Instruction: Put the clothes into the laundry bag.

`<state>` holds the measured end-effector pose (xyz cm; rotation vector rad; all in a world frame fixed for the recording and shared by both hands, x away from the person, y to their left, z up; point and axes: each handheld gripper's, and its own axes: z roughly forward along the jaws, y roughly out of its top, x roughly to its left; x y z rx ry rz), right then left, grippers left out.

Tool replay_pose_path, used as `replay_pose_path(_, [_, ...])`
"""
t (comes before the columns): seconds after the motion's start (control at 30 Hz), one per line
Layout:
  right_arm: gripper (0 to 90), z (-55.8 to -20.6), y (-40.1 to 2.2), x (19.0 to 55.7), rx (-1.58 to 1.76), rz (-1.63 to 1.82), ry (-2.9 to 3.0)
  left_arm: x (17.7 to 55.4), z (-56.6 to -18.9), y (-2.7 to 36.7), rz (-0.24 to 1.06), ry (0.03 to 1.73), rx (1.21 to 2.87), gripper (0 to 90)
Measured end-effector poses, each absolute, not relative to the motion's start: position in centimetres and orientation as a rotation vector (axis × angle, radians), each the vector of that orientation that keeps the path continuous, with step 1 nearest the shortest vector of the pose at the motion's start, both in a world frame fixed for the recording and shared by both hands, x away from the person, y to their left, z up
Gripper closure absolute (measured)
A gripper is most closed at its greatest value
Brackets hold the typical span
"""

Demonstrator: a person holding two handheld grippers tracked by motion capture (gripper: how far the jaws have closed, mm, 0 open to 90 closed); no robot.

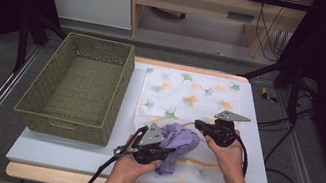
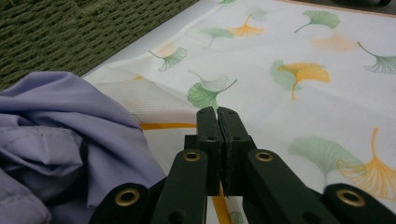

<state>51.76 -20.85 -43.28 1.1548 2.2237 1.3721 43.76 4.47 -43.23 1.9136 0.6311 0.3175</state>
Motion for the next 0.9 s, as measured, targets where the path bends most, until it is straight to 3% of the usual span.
replay_pose_path(0.5, [88.8,-42.4,-20.9,51.9,1.134,1.408,2.200,44.2,-41.0,3.1,0.322,0.600,1.896,71.6])
replay_pose_path(0.9, [88.8,-42.2,-21.7,51.8,1.144,1.430,2.176,44.5,-42.8,1.3,0.299,0.607,1.935,71.5])
